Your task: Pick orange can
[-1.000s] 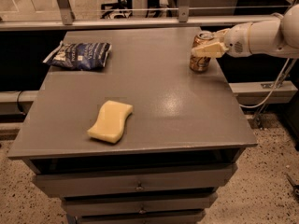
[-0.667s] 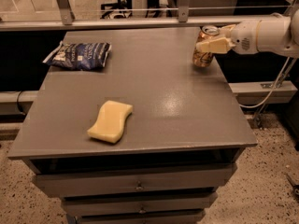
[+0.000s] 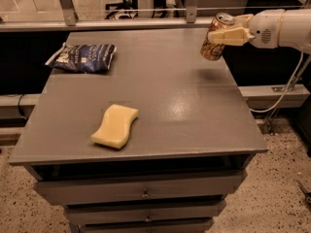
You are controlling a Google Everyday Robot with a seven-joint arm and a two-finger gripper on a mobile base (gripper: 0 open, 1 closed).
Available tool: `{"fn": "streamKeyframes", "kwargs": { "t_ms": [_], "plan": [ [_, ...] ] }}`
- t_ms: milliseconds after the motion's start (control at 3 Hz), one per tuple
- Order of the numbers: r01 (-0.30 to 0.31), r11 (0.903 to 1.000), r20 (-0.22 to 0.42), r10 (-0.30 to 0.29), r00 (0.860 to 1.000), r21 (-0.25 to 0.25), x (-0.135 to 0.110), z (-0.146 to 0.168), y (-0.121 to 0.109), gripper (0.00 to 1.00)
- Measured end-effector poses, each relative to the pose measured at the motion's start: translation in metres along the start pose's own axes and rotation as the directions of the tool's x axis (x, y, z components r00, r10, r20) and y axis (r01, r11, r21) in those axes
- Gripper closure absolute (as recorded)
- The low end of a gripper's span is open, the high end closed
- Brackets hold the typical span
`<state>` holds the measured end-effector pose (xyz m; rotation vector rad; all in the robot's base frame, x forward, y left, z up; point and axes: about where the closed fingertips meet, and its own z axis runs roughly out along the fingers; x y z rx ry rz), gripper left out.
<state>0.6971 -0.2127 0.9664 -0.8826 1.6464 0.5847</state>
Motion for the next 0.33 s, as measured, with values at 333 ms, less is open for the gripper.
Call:
{"fn": "streamKeyframes", "kwargs": {
  "t_ms": [333],
  "plan": [
    [0.0,1.0,0.0,0.0,1.0,0.0,0.0,0.0001,0.0,1.0]
  ]
}}
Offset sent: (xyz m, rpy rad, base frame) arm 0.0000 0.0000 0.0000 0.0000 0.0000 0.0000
